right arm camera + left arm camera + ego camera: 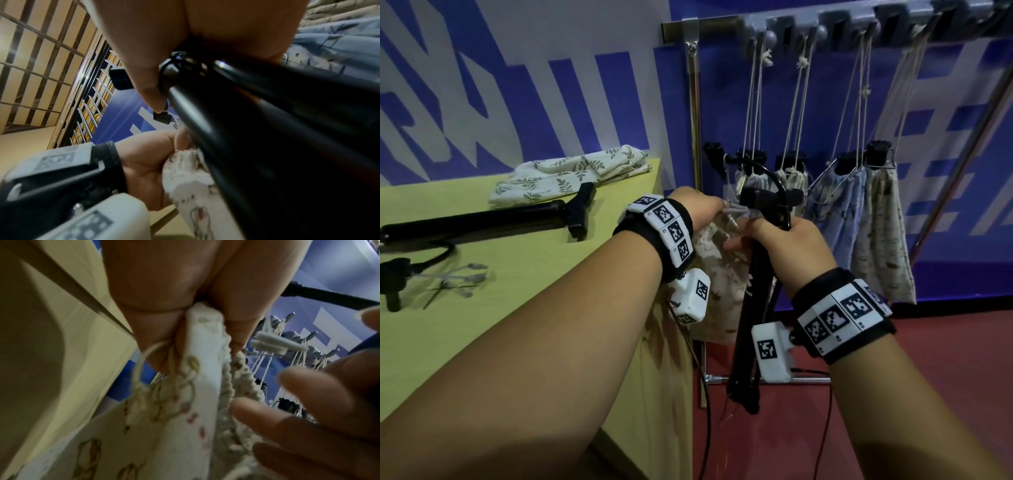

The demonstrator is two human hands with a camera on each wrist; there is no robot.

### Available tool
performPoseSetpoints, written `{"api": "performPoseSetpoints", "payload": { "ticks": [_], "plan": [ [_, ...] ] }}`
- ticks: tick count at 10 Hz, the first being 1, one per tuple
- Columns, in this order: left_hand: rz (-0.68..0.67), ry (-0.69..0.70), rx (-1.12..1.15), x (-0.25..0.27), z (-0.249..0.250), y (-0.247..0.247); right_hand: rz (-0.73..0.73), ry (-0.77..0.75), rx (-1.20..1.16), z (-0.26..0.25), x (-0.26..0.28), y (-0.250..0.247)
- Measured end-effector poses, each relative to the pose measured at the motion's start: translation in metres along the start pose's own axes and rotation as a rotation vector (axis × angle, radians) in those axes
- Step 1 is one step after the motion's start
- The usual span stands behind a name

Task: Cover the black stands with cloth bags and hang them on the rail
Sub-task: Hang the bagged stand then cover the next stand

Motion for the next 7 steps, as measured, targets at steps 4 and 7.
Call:
{"api": "performPoseSetpoints", "payload": {
  "ticks": [4,7],
  "plan": [
    [-0.088,-0.015,0.159,0.002,0.000,0.002,-0.053,0.023,-0.038,0.000,0.004,0.001],
    [-0.172,0.015,0.213,0.013,-0.002,-0.007,-0.038,0.024,-0.112,0.000,0.008,0.002]
  ]
}}
Point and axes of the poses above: each hand's wrist, its own x-axis away from the middle knuckle, its own y-axis out of the palm, z = x × y, the point moved 3 cm from there along -x, towards the middle knuckle, and after that the axes turned 6 degrees about -z, right-handed, at the moved point
